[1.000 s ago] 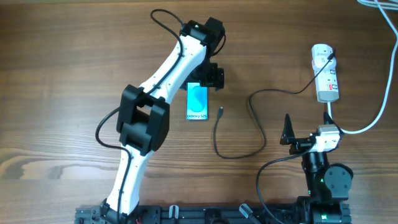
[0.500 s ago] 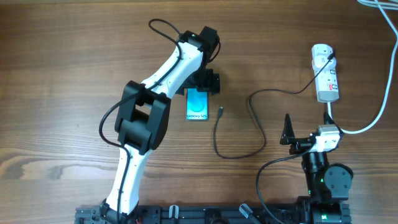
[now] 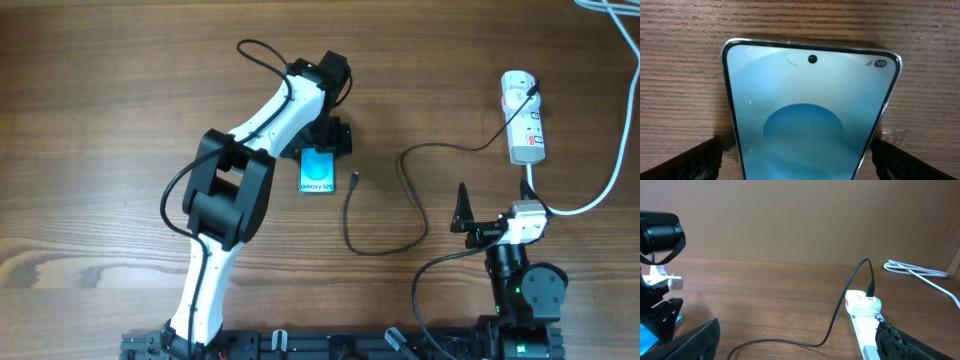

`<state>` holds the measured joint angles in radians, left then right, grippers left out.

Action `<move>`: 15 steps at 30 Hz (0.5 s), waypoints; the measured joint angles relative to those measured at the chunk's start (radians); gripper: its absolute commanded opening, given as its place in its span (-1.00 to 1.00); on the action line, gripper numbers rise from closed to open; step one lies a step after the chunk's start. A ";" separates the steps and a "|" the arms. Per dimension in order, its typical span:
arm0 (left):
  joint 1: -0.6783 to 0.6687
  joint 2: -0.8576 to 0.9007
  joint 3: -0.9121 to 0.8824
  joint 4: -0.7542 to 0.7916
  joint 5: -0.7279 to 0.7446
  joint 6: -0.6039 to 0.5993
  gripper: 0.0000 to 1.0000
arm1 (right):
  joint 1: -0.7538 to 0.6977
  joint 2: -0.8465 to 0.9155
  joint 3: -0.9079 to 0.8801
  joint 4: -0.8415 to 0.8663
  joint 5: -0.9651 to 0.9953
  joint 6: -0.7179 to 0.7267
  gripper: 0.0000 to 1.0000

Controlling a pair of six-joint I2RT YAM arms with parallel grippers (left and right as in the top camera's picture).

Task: Plug charger to phone and switch on socket
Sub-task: 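Lower the left gripper and close it on the phone's edges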

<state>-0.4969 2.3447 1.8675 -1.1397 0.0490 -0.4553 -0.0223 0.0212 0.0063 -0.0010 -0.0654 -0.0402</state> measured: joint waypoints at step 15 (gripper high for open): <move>-0.001 -0.013 -0.025 0.006 -0.001 -0.014 0.69 | 0.000 0.000 0.000 0.000 0.000 0.000 1.00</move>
<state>-0.4980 2.3314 1.8423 -1.1339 0.0483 -0.4694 -0.0223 0.0212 0.0063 -0.0006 -0.0654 -0.0402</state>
